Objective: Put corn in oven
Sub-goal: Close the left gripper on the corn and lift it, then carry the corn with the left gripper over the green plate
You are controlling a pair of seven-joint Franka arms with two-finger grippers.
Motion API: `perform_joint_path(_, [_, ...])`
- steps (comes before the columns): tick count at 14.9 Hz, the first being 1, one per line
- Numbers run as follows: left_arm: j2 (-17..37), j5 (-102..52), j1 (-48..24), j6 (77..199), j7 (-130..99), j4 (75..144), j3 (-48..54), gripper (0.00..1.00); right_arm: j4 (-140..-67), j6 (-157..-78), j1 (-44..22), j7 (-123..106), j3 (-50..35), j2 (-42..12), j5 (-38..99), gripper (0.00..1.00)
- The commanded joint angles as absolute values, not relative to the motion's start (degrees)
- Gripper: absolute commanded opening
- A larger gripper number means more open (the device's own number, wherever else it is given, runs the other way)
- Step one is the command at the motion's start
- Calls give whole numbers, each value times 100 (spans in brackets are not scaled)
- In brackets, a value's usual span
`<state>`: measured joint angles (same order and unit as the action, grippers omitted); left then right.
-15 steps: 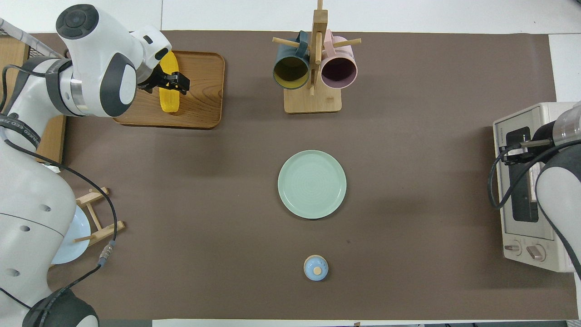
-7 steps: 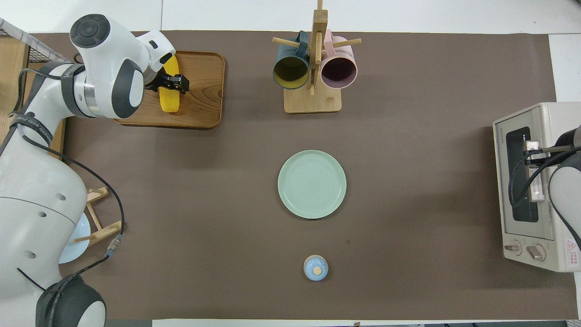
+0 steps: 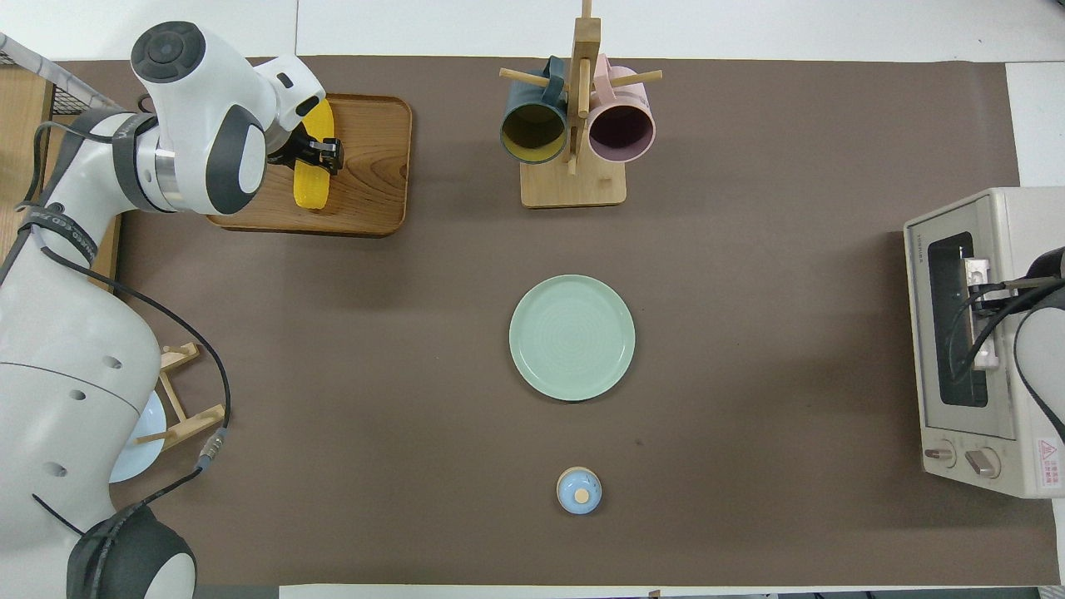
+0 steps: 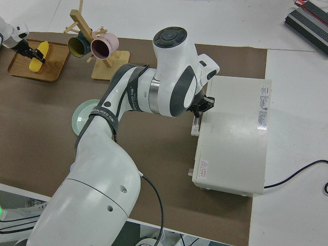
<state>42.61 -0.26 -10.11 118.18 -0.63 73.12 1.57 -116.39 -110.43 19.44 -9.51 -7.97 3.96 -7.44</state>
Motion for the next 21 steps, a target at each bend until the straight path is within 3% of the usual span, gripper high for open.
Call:
perform_joint_path(1, [3782,-279,-1081,11137,-140,7207,123,0,-11769,-11162,2083,-1090,-844,431,-774,0])
perform_joint_path(6, [2306,-475,-1546,10635,-1193,8329,123,0,-11769,-11162,2031,-950,-853,396,-703,0])
perform_joint_path(10, [1381,-475,-2406,10722,-2195,9490,132,0,-11777,-11171,1697,-441,-861,343,-423,0])
perform_joint_path(14, [1161,-475,-3215,11327,-3127,10027,132,0,-11777,-11267,1319,-9,-861,316,-413,0])
perform_joint_path(17, [889,-483,-3812,12415,-3655,10851,141,0,-12013,-11548,1274,-35,-861,255,-404,0])
perform_joint_path(21, [1203,-483,-4297,13296,-3858,11074,141,0,-11989,-11479,1301,-61,-861,255,-404,0])
